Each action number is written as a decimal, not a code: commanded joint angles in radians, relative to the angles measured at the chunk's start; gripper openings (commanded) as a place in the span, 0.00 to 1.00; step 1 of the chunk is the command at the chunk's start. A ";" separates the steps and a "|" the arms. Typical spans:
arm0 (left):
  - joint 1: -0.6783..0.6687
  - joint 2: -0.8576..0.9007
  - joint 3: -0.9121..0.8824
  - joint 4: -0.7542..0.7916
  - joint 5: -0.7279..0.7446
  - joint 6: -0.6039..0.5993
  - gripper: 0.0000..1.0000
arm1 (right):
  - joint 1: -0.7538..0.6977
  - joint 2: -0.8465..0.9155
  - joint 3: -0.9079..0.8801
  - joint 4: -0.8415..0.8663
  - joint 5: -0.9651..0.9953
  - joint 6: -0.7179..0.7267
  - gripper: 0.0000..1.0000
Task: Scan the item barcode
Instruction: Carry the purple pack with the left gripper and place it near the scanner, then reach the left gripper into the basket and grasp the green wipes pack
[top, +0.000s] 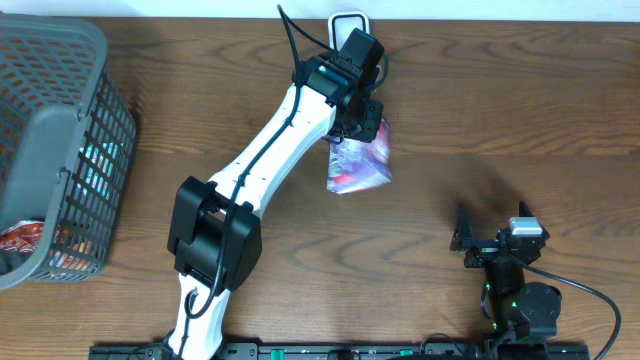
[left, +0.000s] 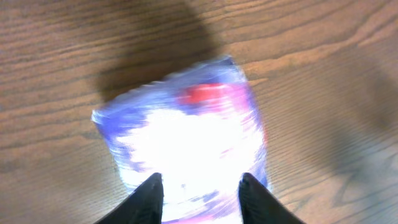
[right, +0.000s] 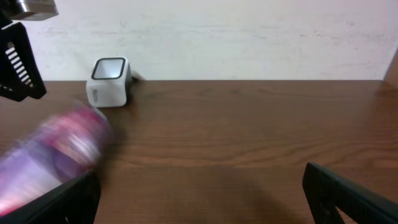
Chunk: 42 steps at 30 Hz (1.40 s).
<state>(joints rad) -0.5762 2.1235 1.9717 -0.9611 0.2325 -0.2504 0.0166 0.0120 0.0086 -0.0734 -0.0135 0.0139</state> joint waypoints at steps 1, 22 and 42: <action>0.001 0.002 0.010 0.007 -0.006 0.002 0.49 | -0.010 -0.006 -0.003 -0.002 0.000 0.007 0.99; 0.518 -0.423 0.058 0.109 -0.148 0.040 0.53 | -0.010 -0.006 -0.003 -0.002 0.000 0.007 0.99; 1.307 -0.420 -0.021 -0.107 -0.146 0.058 0.64 | -0.010 -0.006 -0.003 -0.002 0.000 0.007 0.99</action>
<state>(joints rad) 0.7006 1.6520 1.9728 -1.0355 0.0868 -0.2558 0.0166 0.0120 0.0086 -0.0738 -0.0135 0.0139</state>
